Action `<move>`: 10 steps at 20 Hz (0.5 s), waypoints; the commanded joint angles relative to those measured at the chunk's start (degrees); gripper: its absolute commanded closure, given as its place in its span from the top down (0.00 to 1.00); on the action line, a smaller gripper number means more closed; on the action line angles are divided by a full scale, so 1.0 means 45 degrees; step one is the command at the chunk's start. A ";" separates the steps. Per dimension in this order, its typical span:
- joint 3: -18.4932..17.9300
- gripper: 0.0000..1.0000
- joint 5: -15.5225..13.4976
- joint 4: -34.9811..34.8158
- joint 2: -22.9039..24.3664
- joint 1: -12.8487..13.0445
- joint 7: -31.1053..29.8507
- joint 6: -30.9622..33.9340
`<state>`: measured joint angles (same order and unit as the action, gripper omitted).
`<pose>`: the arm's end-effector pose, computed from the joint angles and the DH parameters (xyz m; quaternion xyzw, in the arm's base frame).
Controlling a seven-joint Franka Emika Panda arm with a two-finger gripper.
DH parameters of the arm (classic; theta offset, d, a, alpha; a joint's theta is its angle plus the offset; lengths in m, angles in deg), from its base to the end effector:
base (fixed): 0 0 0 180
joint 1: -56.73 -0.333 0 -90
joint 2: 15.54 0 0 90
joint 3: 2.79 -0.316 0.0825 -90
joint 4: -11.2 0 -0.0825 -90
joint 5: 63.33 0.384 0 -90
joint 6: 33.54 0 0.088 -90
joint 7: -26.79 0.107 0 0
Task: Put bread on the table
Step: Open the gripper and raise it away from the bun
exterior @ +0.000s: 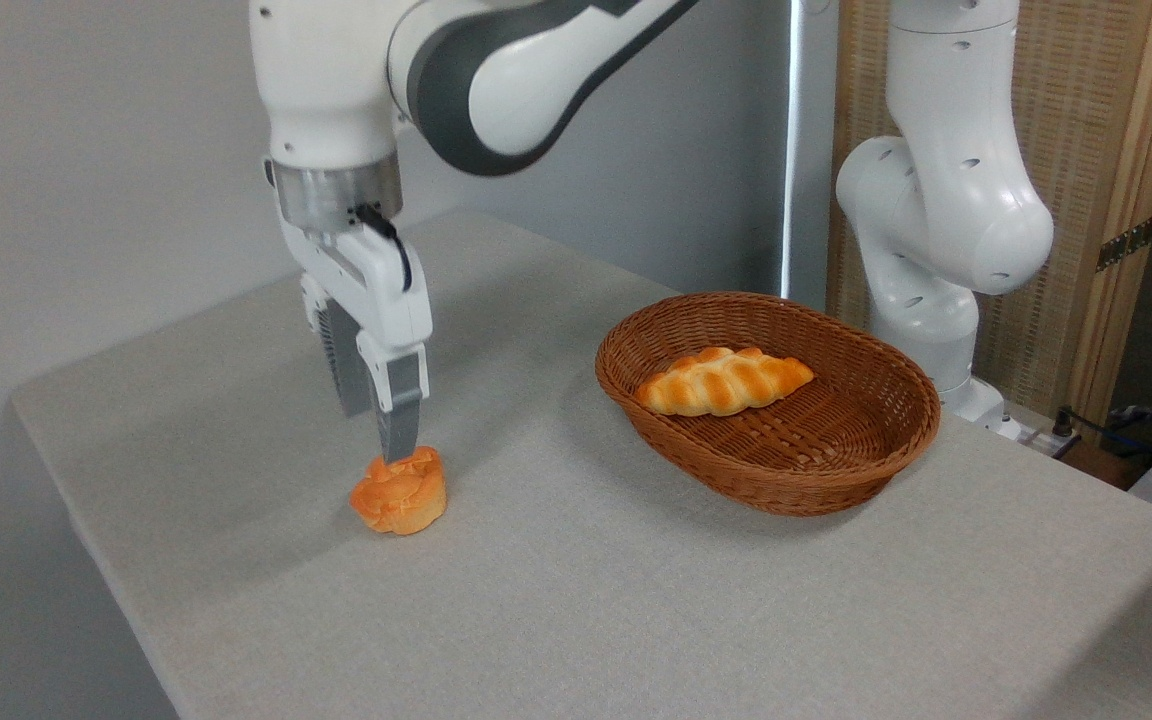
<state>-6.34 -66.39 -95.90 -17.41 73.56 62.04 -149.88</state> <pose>0.5674 -0.1374 0.5046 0.9137 -0.4007 0.0676 0.0110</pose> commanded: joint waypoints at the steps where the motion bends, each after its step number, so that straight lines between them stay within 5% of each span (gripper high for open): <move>1: 0.0143 1.00 0.0171 0.1336 0.0200 -0.1062 -0.0567 0.1768; 10: 0.0358 1.00 0.0365 0.3780 0.0181 -0.2411 -0.0605 0.5053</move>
<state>-5.89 -66.27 -81.69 -15.89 64.32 60.43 -130.29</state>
